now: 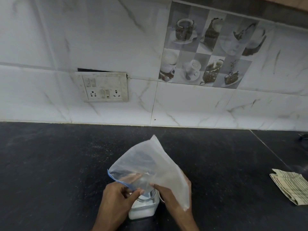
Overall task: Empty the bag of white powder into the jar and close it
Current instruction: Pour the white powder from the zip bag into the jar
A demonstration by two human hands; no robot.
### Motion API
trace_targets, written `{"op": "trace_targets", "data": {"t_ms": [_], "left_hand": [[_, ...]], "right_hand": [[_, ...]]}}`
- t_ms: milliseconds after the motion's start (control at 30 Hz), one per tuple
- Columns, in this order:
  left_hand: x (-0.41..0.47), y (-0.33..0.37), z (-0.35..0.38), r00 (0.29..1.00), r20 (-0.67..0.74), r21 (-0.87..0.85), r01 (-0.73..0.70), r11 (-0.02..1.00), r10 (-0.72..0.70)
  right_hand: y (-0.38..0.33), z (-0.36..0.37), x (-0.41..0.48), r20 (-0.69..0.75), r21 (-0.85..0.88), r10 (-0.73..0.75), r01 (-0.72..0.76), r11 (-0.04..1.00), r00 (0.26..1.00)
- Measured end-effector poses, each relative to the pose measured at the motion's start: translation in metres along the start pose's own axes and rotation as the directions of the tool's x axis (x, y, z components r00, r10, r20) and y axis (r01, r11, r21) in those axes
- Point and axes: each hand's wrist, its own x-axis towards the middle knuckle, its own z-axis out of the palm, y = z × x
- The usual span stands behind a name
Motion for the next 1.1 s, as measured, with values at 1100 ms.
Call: {"op": "trace_targets", "data": {"t_ms": [1100], "left_hand": [[0.014, 0.036, -0.023, 1.0, -0.017, -0.157, -0.016, 0.987, 0.013]], "right_hand": [[-0.055, -0.047, -0.006, -0.177, 0.441, -0.145, 0.211, 0.873, 0.973]]}}
